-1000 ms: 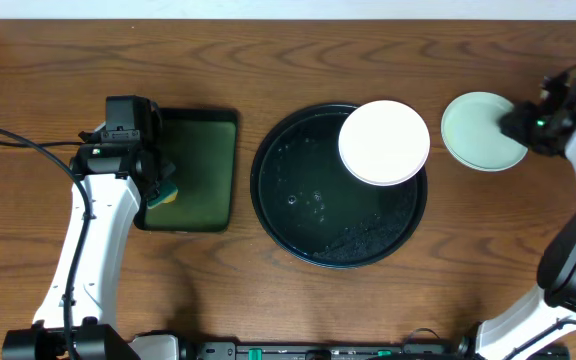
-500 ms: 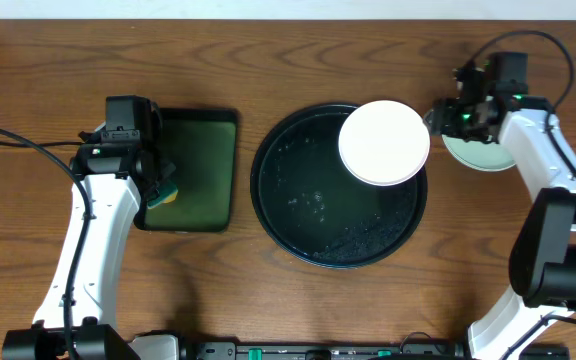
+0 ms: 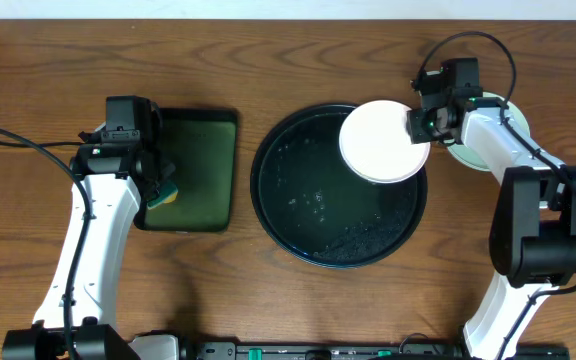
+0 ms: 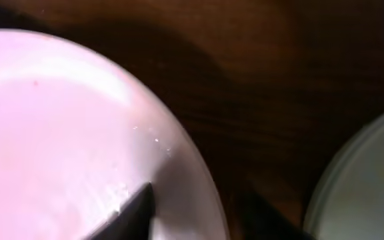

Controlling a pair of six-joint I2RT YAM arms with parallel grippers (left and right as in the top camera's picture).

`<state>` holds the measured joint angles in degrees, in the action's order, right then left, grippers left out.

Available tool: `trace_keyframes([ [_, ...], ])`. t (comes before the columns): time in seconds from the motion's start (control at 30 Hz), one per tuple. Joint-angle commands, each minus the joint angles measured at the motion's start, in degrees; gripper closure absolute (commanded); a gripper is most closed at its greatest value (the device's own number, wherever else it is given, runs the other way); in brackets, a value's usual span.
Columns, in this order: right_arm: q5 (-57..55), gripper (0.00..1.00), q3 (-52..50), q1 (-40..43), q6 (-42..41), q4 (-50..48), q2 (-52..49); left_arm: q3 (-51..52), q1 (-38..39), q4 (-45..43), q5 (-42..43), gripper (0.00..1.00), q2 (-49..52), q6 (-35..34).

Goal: Clean dirty plates on tray and stack at the side
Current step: 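Move the right gripper back to the tray and grasp the pink plate rim, then bring the sponge from the basin onto the pink plate with the left gripper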

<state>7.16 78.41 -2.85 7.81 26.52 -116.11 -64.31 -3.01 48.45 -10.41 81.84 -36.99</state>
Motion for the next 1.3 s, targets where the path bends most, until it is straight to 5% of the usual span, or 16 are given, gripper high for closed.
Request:
trace_keyframes([
  [0.0, -1.4, 0.93, 0.1, -0.3, 0.6, 0.0, 0.6, 0.3, -0.2, 0.2, -0.3, 0.92, -0.6, 1.2],
  [0.03, -1.3, 0.99, 0.2, -0.3, 0.6, 0.3, 0.9, 0.3, -0.2, 0.2, -0.3, 0.92, -0.6, 1.2],
  [0.4, 8.6, 0.99, 0.5, -4.9, -5.8, 8.5, 12.2, 0.3, -0.2, -1.1, 3.6, 0.92, -0.6, 1.2],
  [0.67, 7.9, 0.99, -0.1, -10.5, -9.3, 14.5, 10.8, 0.3, 0.2, -7.0, 8.9, 0.93, 1.7, 1.0],
  [1.27, 3.4, 0.99, -11.5, -12.0, -17.2, 2.6, 5.7, 0.3, 0.7, -16.5, 11.3, 0.92, 21.0, -0.3],
])
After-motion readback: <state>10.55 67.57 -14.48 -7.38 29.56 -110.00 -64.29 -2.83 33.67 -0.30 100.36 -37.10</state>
